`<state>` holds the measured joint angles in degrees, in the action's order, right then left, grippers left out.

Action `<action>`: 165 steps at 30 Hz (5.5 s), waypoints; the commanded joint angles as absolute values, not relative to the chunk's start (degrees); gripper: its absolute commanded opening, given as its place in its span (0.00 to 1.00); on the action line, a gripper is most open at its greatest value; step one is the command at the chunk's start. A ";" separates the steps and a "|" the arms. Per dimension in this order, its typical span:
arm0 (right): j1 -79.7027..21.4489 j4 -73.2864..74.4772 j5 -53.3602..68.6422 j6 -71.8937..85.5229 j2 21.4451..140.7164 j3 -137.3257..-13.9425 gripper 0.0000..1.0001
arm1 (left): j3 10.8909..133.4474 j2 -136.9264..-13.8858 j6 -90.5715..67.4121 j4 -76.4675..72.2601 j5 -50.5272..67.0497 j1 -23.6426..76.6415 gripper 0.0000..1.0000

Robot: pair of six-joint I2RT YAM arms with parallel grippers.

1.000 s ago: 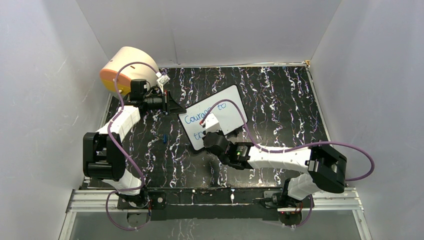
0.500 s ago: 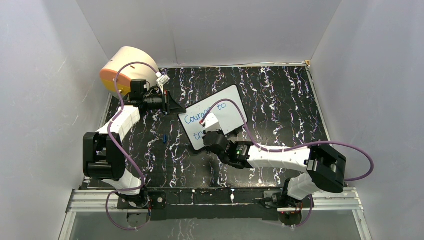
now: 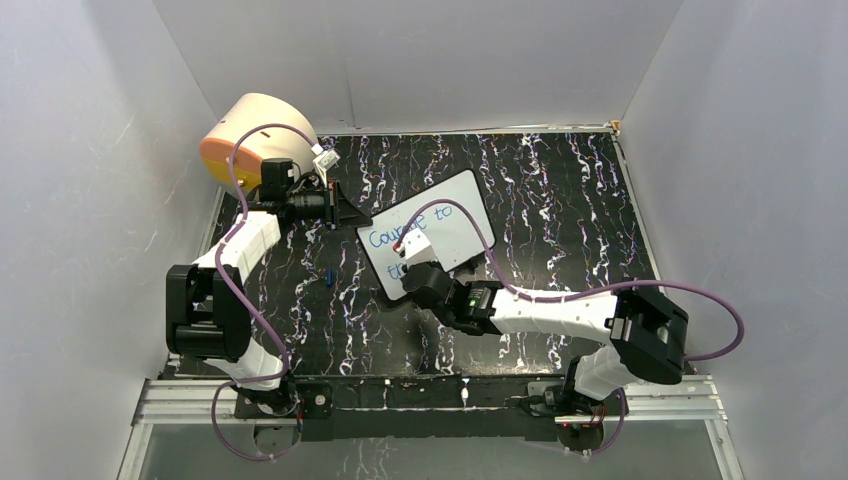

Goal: Write a sentence on the whiteboard

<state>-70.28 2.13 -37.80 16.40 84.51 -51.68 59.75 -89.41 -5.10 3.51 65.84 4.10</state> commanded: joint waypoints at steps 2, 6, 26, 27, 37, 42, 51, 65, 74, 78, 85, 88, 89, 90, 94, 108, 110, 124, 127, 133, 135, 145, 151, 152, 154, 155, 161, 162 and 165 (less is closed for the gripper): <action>-70.12 4.94 -32.68 18.30 87.07 -53.86 0.00 | 59.73 -90.79 -3.52 6.77 61.79 4.66 0.00; -70.43 6.69 -31.39 19.20 87.43 -54.09 0.00 | 59.85 -90.92 -3.61 6.77 61.87 4.66 0.00; -69.92 3.61 -39.06 16.76 77.37 -50.50 0.00 | 59.79 -90.88 -3.54 6.70 61.66 4.66 0.00; -69.51 3.05 -39.46 16.49 76.60 -49.74 0.00 | 59.71 -90.98 -3.53 6.68 61.69 4.66 0.00; -66.81 -2.55 -39.55 15.35 74.21 -45.44 0.00 | 59.82 -91.01 -3.52 6.84 61.61 4.66 0.00; -66.35 -4.03 -39.26 14.89 74.10 -44.71 0.00 | 59.82 -90.87 -3.43 6.95 61.57 4.66 0.00; -66.18 -6.40 -39.34 13.40 73.50 -43.19 0.00 | 60.11 -91.53 -3.34 7.46 61.69 4.66 0.00; -66.00 -8.22 -38.97 12.33 72.74 -42.12 0.00 | 60.57 -92.74 -2.82 8.26 61.46 4.66 0.00; -65.78 -7.97 -39.40 12.27 72.56 -42.09 0.00 | 60.73 -92.73 -2.68 8.65 61.37 4.66 0.00; -65.36 -8.07 -39.55 12.35 72.93 -42.09 0.00 | 60.74 -92.59 -2.55 8.64 61.35 4.66 0.00; -64.79 -9.01 -39.61 11.93 74.32 -42.58 0.00 | 60.73 -92.63 -2.51 8.77 61.48 4.66 0.00; -64.32 -9.38 -39.21 11.61 74.81 -42.83 0.00 | 60.74 -92.76 -2.46 8.66 61.61 4.66 0.00; -64.25 -9.51 -39.16 11.48 74.90 -42.95 0.00 | 60.80 -92.78 -2.47 8.76 61.57 4.66 0.00; -64.17 -9.81 -39.08 11.36 74.96 -43.04 0.00 | 60.74 -92.80 -2.46 8.74 61.56 4.66 0.00; -64.16 -9.89 -38.57 10.83 75.19 -43.75 0.00 | 60.83 -92.89 -2.38 8.79 61.59 4.66 0.00; -63.27 -11.15 -38.50 10.37 75.70 -43.68 0.00 | 60.88 -93.09 -2.29 8.88 61.77 4.66 0.00; -63.18 -11.60 -38.12 10.31 76.01 -43.75 0.00 | 60.87 -93.02 -2.31 8.89 61.77 4.66 0.00; -62.35 -12.99 -37.31 9.40 77.73 -44.51 0.00 | 60.96 -93.24 -2.29 8.88 61.95 4.66 0.00; -62.16 -13.17 -37.13 9.26 78.05 -44.69 0.00 | 60.86 -93.25 -2.29 8.88 61.96 4.66 0.00; -62.20 -14.08 -36.87 8.80 78.13 -44.74 0.00 | 60.93 -93.25 -2.25 8.93 62.01 4.66 0.00; -62.23 -14.77 -36.55 8.47 77.91 -44.57 0.00 | 60.95 -93.25 -2.20 8.94 61.96 4.66 0.00; -62.14 -14.37 -33.47 7.68 78.06 -44.82 0.00 | 61.01 -93.34 -2.22 8.98 61.88 4.65 0.00; -62.21 -10.51 -30.95 8.20 77.83 -44.81 0.00 | 60.99 -93.35 -2.24 8.98 61.71 4.66 0.00; -62.18 -10.01 -30.58 8.21 77.65 -44.75 0.00 | 61.01 -93.34 -2.26 9.04 61.70 4.66 0.00; -62.18 -8.92 -30.33 8.54 77.34 -44.56 0.00 | 61.00 -93.37 -2.20 9.05 61.66 4.66 0.00; -62.20 -8.35 -30.32 8.68 77.24 -44.55 0.00 | 60.99 -93.27 -2.24 9.04 61.68 4.66 0.00; -62.22 -5.58 -30.42 8.85 76.95 -44.47 0.00 | 60.95 -93.08 -2.18 9.14 61.50 4.67 0.00; -62.18 -5.28 -30.64 8.90 76.92 -44.43 0.00 | 60.91 -93.12 -2.13 9.16 61.44 4.66 0.00; -62.22 -4.84 -31.09 9.06 76.81 -44.33 0.00 | 60.94 -93.15 -2.11 9.19 61.41 4.66 0.00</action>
